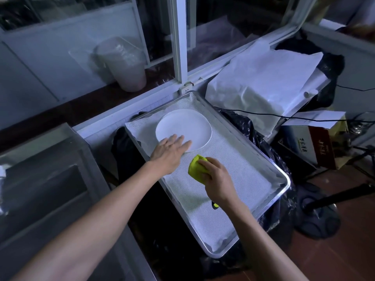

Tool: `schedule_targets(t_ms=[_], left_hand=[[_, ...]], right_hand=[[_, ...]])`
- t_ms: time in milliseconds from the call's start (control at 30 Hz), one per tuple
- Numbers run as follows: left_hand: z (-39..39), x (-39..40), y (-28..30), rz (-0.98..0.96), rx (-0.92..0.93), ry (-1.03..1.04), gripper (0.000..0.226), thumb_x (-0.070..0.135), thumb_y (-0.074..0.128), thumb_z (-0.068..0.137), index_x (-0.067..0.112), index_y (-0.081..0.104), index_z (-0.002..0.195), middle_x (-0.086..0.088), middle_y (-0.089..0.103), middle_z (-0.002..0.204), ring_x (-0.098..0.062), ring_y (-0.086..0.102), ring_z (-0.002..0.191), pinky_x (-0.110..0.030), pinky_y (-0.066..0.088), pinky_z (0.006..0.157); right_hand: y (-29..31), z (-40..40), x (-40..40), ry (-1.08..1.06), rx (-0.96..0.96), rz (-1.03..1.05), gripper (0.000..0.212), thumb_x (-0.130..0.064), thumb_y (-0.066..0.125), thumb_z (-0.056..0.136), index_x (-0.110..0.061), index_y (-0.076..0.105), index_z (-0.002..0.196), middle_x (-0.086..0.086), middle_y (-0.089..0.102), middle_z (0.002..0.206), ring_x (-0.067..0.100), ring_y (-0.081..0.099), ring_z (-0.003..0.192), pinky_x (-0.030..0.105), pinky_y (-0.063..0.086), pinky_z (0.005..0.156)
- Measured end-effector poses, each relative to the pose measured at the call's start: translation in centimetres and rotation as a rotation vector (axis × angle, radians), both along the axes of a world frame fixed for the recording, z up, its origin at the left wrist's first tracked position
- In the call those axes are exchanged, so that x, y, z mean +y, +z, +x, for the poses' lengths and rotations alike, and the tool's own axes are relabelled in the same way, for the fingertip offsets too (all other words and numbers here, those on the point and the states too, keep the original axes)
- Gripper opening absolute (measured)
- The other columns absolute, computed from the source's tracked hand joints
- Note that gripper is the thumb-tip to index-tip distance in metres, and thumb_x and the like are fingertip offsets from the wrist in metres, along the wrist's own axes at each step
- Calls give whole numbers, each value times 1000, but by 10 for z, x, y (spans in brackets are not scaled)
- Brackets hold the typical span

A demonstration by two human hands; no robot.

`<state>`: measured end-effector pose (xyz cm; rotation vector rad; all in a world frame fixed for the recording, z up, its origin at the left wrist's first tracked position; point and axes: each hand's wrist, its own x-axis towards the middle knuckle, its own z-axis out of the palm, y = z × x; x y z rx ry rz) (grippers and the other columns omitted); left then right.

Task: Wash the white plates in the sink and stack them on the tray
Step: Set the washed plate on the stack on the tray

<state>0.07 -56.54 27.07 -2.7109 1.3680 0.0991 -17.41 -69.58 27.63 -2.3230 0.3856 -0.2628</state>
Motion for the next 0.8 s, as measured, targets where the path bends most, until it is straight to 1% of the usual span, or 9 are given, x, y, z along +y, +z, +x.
schedule_targets(t_ms=[100, 233, 333, 400, 500, 567, 633, 733, 800], left_hand=[[-2, 2, -6, 44, 1, 0, 70, 11, 39, 100, 30, 8, 160, -3, 10, 169, -28, 7, 155, -44, 13, 123], [2, 0, -9, 41, 28, 9, 72, 10, 41, 100, 30, 7, 160, -2, 6, 169, -28, 2, 155, -46, 9, 125], [7, -5, -9, 49, 54, 15, 70, 12, 39, 101, 30, 6, 160, -2, 4, 169, -28, -1, 156, -48, 7, 125], [10, -8, -8, 55, 73, 29, 68, 16, 37, 102, 30, 6, 160, -2, 2, 170, -27, -3, 156, -49, 6, 125], [9, -8, -6, 66, 65, 37, 62, 26, 36, 106, 31, 7, 160, -1, 2, 169, -25, -2, 156, -51, 7, 124], [5, -2, -6, 54, 67, 52, 59, 26, 37, 107, 30, 11, 160, -1, 6, 169, -25, 0, 155, -51, 7, 124], [0, 9, -5, 25, 55, 61, 56, 23, 38, 106, 27, 18, 158, 0, 14, 168, -25, 5, 155, -48, 8, 124], [-9, 34, -1, -58, 31, 76, 54, 18, 40, 104, 25, 29, 156, 2, 26, 165, -22, 14, 154, -47, 16, 122], [-18, 58, 1, -141, 36, 108, 52, 16, 43, 102, 23, 39, 153, 2, 35, 162, -23, 24, 152, -48, 23, 121]], right_hand=[[-5, 0, 1, 3, 16, 10, 45, 1, 61, 86, -15, 65, 127, 4, 58, 133, 31, 56, 112, 41, 47, 91], [-10, 2, 2, 8, 8, 12, 45, 3, 61, 84, -13, 66, 125, 4, 60, 128, 30, 57, 107, 39, 48, 87], [-15, 0, 1, 0, 25, 14, 47, 3, 60, 84, -15, 65, 127, 3, 58, 132, 29, 55, 113, 39, 48, 90], [-17, -2, 1, 1, 37, 19, 49, 3, 59, 84, -16, 64, 129, 2, 57, 134, 29, 54, 115, 40, 47, 92], [-19, -3, 2, 10, 28, 16, 49, 5, 59, 83, -15, 64, 128, 3, 57, 134, 31, 55, 113, 41, 47, 92], [-20, -3, 5, 18, 30, 13, 48, 4, 60, 84, -15, 64, 128, 4, 57, 135, 31, 54, 114, 40, 46, 93], [-20, -2, 11, 33, 28, 15, 47, 4, 58, 86, -16, 64, 128, 3, 56, 137, 31, 53, 114, 40, 46, 93], [-18, 1, 25, 85, 23, 8, 48, 5, 56, 87, -16, 63, 130, 3, 55, 138, 32, 53, 113, 41, 48, 90], [-16, 3, 38, 125, 18, -2, 49, 6, 56, 87, -15, 63, 130, 5, 55, 138, 35, 53, 111, 42, 48, 89]])
